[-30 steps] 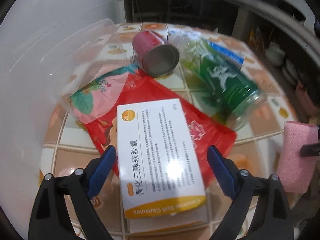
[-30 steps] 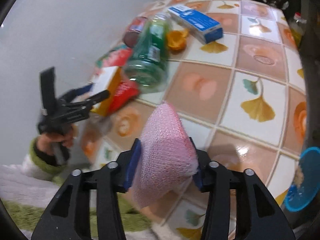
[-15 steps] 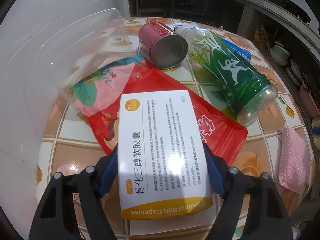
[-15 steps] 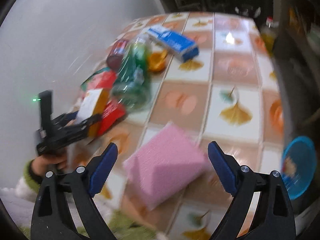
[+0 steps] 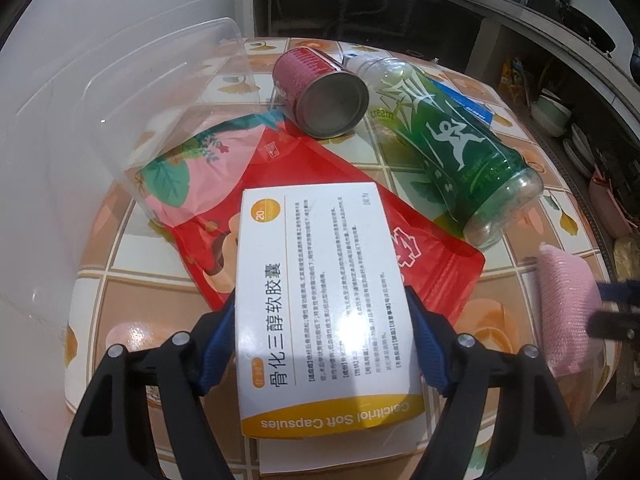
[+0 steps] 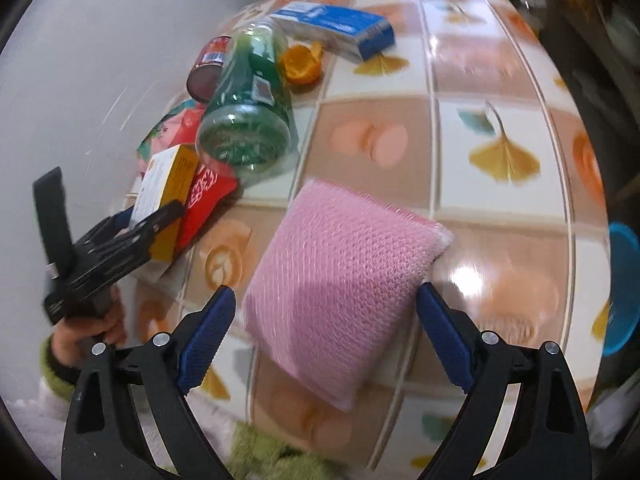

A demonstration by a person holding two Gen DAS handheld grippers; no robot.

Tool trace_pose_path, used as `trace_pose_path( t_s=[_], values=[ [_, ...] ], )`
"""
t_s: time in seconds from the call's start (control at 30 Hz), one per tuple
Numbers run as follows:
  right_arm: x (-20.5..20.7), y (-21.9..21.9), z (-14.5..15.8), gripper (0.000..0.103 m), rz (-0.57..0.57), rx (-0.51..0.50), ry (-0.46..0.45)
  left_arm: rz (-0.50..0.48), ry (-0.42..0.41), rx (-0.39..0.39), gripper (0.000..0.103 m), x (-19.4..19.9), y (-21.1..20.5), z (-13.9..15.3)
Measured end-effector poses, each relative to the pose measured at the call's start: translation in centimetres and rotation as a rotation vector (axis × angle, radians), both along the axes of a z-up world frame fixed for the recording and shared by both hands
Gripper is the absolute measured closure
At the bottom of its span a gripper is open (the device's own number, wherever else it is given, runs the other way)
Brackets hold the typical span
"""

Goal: Collect trash
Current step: 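Raise the pink sponge with the right gripper while the left gripper holds the box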

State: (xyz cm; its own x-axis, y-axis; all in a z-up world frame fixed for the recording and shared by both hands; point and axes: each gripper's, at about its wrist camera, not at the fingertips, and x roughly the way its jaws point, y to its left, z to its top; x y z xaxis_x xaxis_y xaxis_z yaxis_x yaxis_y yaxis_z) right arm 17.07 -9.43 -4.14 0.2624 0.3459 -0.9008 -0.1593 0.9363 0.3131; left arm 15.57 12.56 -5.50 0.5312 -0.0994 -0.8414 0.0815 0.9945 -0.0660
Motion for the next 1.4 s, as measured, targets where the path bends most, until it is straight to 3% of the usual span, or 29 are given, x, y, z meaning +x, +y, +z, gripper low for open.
trace_pose_path(
  t_s=[0.13,0.67,1.0,1.27,1.4],
  values=[
    [0.6,1.0,0.0,0.016,0.003,-0.071,-0.031,0.004,-0.008,-0.013,0.029,-0.1,0.0,0.0],
    [0.2,3.5,-1.4,0.010,-0.043,-0.111,-0.021,-0.001,-0.073,-0.121,0.030,-1.2,0.6,1.7],
    [-0.3,5.3,-1.6,0.010,0.109,-0.309,-0.141,-0.062,-0.030,-0.146,0.030,-1.6,0.1,1.4],
    [-0.7,2.0,0.0,0.008,0.071,-0.133,-0.125,-0.066,0.021,-0.157,0.017,-1.3,-0.5,1.0],
    [-0.4,1.7,-0.3,0.008,0.034,-0.120,-0.106,-0.066,0.033,-0.122,0.016,-0.6,-0.8,0.8]
  ],
)
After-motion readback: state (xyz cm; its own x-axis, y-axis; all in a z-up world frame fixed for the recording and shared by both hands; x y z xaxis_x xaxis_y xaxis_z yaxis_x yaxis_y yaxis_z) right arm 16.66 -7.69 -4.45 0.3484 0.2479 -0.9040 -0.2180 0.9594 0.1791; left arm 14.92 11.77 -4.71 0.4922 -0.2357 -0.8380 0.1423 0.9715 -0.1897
